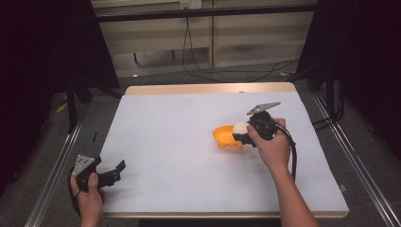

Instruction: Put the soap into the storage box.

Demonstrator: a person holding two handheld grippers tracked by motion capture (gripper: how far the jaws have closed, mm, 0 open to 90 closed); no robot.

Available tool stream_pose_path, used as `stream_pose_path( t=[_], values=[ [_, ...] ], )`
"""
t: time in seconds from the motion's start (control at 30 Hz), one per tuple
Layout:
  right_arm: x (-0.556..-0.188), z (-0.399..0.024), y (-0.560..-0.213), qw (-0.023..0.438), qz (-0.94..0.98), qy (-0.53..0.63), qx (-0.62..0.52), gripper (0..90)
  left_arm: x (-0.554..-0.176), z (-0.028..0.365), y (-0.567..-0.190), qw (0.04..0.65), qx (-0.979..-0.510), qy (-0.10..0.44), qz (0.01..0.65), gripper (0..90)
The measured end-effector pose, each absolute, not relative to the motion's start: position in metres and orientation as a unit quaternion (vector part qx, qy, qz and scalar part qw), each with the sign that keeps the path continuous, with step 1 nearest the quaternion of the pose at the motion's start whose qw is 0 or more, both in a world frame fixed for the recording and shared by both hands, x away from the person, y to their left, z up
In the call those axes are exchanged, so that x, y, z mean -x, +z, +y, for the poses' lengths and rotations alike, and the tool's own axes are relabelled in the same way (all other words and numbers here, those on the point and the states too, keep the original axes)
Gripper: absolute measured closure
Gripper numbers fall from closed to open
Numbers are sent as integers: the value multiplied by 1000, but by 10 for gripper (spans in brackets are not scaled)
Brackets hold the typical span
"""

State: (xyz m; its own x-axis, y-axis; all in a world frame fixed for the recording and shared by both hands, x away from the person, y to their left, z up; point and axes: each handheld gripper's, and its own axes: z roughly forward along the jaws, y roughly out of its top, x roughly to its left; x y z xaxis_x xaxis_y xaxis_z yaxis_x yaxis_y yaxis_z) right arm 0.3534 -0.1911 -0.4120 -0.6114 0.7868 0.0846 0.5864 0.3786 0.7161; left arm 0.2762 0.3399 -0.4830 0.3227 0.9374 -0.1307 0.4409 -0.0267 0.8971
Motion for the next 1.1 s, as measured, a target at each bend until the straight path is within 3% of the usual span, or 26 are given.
stream_pose_path(
  t=[1.1],
  values=[
    [-367,-171,-421,134,825,363,-412,237,-276,340,-483,468,-665,265,518,1]
  ],
)
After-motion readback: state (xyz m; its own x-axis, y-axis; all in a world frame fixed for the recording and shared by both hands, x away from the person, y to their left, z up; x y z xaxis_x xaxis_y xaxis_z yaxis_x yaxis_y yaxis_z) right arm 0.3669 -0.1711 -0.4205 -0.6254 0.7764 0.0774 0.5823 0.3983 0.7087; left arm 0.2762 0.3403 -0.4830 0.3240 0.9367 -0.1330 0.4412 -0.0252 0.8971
